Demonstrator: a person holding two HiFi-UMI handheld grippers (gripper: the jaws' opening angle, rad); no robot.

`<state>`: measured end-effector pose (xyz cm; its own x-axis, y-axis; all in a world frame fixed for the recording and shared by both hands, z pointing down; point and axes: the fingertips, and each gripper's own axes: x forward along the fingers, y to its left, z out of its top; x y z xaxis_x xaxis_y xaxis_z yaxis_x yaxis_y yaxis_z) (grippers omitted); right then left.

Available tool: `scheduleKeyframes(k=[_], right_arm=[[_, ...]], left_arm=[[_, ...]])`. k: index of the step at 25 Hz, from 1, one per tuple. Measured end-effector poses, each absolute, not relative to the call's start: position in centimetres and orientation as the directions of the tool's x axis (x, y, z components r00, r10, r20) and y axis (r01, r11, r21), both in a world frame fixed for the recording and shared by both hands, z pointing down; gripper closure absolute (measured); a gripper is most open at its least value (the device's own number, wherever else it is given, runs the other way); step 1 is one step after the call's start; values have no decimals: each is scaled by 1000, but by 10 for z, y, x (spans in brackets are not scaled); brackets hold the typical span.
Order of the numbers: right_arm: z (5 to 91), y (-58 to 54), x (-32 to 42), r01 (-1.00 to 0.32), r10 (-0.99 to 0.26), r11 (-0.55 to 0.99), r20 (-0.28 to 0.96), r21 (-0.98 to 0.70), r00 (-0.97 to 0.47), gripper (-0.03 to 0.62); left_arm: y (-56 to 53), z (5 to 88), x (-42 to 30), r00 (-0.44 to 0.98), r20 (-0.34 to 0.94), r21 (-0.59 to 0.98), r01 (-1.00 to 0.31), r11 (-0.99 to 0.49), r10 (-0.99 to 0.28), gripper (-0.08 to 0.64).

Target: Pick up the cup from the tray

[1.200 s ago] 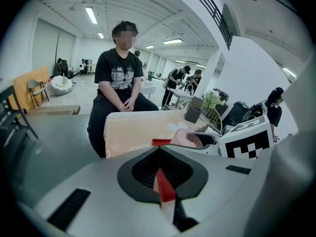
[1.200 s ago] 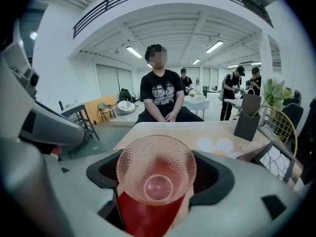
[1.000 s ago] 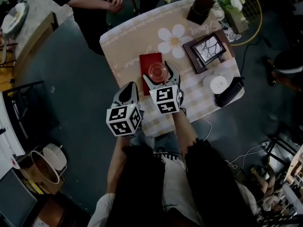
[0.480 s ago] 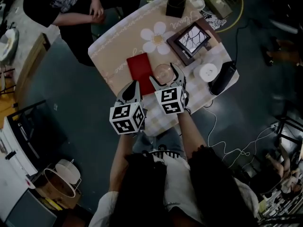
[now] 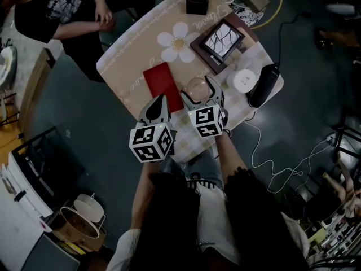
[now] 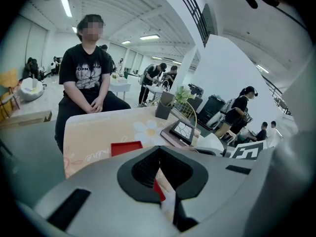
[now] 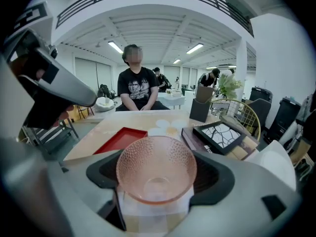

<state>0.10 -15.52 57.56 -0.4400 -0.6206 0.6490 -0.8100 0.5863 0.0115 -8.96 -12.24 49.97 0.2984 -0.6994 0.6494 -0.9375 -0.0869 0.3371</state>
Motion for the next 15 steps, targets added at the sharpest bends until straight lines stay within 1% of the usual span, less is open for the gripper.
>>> scheduleKeyframes(k=[3,7,10,15], right_arm=[[580,-153,5,-809,-627,588,639,13,-446,187],[580,-152,7,-811,-643,585,609,-1,-464,186],[580,-150,8,-818,-642,575,615,-8,-457,186],[573,-150,6,-815,-641,577,588,-53,-493,184]], left_arm=[[-124,504,-89,303,653,357,-932,-71,-694,555],[-123,503,-82,349,624,440,-896,-55,-699,555],[-120,504,-77,357,631,419,-904,-85,-689,555],[-119,493,-75,388,592,435,-892,-125,-707,555]])
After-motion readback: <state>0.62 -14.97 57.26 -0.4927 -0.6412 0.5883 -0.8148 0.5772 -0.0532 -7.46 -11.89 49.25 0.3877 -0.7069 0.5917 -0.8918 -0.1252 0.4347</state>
